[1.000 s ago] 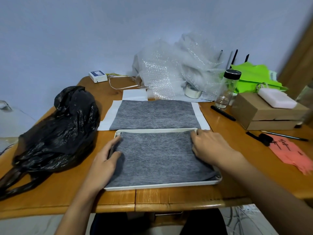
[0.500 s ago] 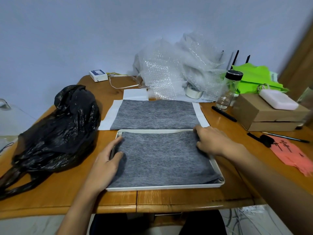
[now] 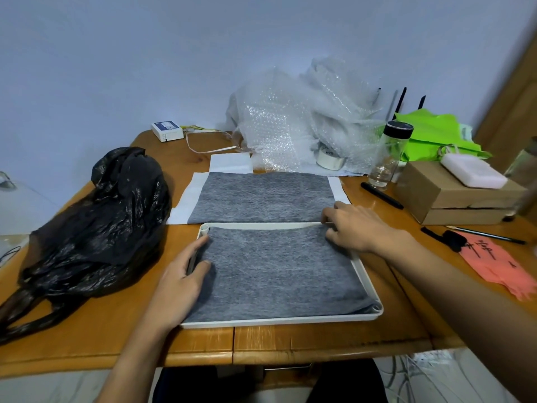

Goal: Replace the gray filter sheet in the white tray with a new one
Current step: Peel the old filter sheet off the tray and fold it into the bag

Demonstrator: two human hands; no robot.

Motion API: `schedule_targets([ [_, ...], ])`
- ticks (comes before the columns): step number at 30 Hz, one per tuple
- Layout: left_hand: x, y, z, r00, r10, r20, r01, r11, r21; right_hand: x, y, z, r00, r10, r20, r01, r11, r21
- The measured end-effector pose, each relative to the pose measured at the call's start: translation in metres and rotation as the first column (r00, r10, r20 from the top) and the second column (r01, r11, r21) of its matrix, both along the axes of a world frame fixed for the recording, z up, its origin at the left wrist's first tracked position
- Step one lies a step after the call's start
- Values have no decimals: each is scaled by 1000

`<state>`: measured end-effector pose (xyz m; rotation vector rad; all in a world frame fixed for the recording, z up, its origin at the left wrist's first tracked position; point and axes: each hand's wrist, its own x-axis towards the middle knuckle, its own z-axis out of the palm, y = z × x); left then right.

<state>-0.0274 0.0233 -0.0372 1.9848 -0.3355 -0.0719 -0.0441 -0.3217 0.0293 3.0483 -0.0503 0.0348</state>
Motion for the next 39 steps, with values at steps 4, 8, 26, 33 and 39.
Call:
schedule_targets([
  [4, 0, 1, -1, 1000, 4, -6, -4, 1000, -1, 1, -12, 8, 999, -9, 49, 7, 1000, 30],
  [8, 1, 1, -1, 1000, 1, -4, -1, 1000, 6, -8, -17, 14, 999, -33, -17, 33, 999, -8],
  [26, 2, 0, -2, 1000, -5, 11, 5, 1000, 20, -8, -2, -7, 942, -321, -99, 336, 911, 241],
  [33, 1, 1, -2, 1000, -4, 8, 4, 1000, 16, -8, -15, -4, 927, -355, -124, 369, 794, 484],
  [39, 2, 0, -3, 1000, 2, 18, -3, 1000, 26, -19, -17, 8, 948, -292, -128, 291, 629, 721],
])
